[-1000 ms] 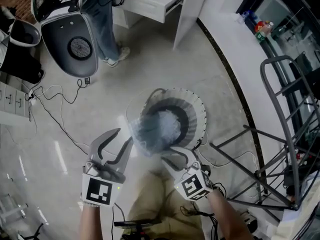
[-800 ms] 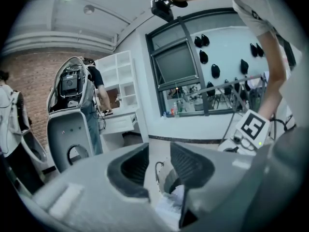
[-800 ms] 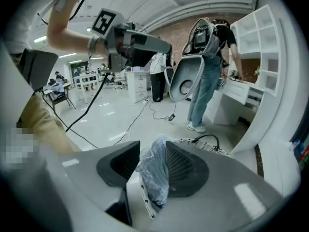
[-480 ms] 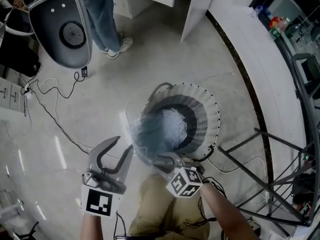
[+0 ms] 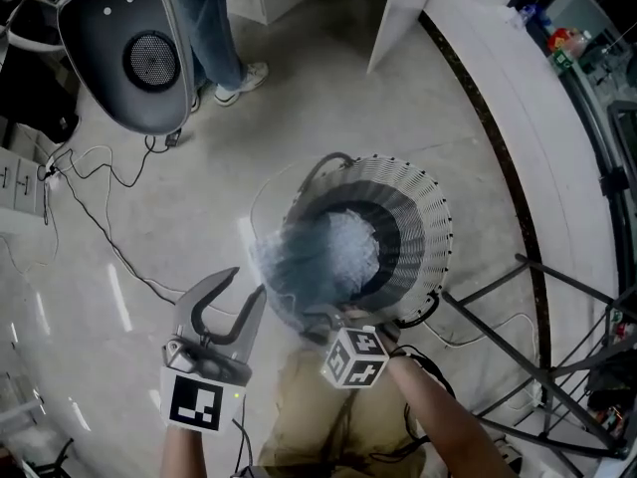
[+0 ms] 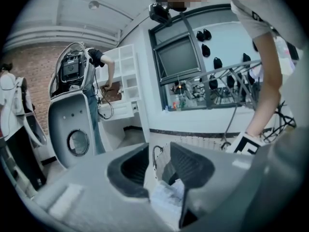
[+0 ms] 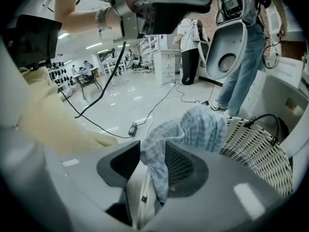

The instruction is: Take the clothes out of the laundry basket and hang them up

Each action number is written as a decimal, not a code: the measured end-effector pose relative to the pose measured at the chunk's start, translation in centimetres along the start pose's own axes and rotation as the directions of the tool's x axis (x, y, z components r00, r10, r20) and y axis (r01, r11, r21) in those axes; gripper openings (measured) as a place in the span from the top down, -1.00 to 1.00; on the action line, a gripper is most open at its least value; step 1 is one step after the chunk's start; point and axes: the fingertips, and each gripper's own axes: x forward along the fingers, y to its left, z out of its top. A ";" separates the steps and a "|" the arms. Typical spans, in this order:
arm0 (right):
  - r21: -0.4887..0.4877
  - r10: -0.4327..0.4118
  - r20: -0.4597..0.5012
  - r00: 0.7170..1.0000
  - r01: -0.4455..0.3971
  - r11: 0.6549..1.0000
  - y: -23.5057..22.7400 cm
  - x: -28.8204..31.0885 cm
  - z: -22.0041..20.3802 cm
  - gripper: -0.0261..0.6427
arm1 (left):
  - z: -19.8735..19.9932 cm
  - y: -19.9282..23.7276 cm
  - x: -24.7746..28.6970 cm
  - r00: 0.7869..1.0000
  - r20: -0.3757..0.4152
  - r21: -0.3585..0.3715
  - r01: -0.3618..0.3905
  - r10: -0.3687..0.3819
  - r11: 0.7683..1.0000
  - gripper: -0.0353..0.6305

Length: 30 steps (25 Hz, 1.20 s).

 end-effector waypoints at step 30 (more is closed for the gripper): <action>0.268 -0.564 0.032 0.825 0.537 0.800 -8.9 -31.1 10.5 0.84 | 18.5 1.1 -2.1 0.996 -0.060 -0.128 0.058 -0.066 0.990 0.51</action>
